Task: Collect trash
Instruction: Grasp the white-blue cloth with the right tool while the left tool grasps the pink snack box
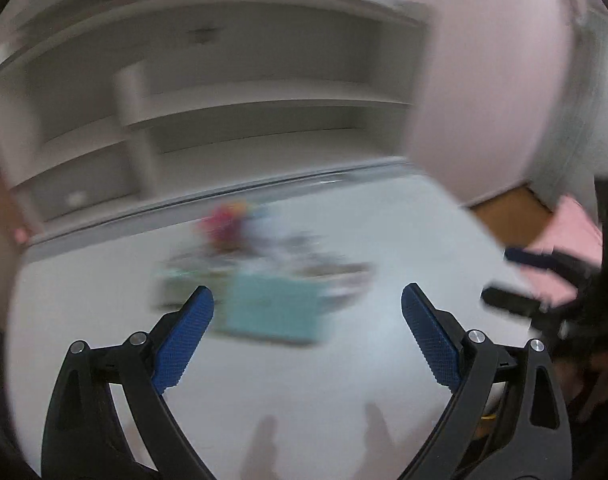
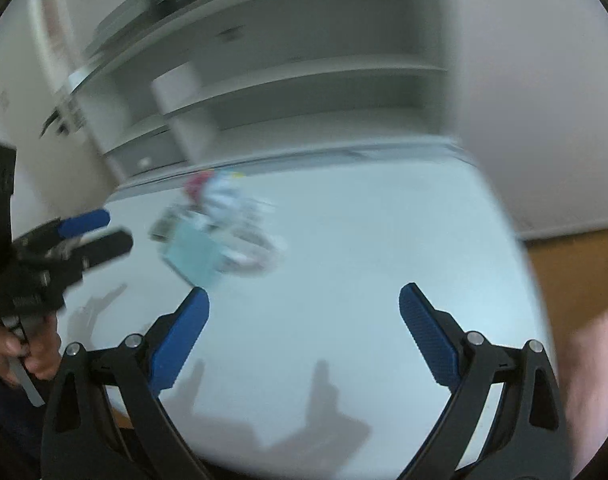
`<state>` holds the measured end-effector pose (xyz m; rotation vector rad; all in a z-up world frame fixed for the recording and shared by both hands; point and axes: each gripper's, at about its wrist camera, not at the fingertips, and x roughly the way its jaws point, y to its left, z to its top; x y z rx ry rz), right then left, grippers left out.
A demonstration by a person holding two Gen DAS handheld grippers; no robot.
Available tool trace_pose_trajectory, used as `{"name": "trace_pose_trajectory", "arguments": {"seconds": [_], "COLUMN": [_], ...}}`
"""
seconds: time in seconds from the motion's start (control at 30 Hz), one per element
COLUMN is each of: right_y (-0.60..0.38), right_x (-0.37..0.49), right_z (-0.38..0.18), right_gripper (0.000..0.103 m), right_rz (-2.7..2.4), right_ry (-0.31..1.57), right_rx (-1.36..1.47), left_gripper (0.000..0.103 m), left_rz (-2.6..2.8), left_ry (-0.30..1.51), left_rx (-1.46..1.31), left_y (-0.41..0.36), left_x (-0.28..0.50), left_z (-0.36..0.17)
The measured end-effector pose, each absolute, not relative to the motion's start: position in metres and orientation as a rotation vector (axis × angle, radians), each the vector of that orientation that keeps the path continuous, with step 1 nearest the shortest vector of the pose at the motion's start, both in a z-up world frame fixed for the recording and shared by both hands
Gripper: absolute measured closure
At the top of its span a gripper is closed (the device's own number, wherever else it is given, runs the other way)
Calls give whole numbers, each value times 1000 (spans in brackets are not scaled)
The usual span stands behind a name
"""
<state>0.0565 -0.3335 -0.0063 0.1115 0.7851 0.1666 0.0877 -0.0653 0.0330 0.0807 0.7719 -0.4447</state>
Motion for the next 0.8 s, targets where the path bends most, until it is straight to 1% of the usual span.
{"name": "trace_pose_trajectory", "arguments": {"seconds": [0.07,0.1,0.17,0.23,0.27,0.4,0.47,0.5,0.53,0.67,0.8], "right_y": [-298,-286,-257,-233,-225,-209,-203,-202,-201,-223,-250], "right_x": [95,111,147,175,188,225,237,241,244,228,202], "right_z": [-8,-11,-17,-25,-29,-42,-48,-51,-53,-32,-10], "right_gripper": [12,16,19,23,24,32,43,67,81,87,87], "right_rz": [235,257,283,290,290,280,281,282,284,292,302], "right_ry": [812,829,870,896,909,942,960,972,984,893,840], "right_rx": [76,67,35,5,-9,-44,-63,-71,-79,-27,5], "left_gripper": [11,11,11,11,11,11,11,11,11,11,11], "left_rz": [-377,-346,-287,-248,-234,-220,-233,-245,-259,-296,-373], "left_ry": [793,801,822,849,858,872,869,868,859,824,812], "left_rx": [59,53,52,52,45,48,49,55,67,132,160], "left_y": [-23,-8,30,51,59,74,72,65,58,25,-11], "left_x": [94,94,102,105,111,125,132,139,145,178,212], "left_z": [21,16,6,-5,-11,-20,-20,-19,-18,-16,-12]}}
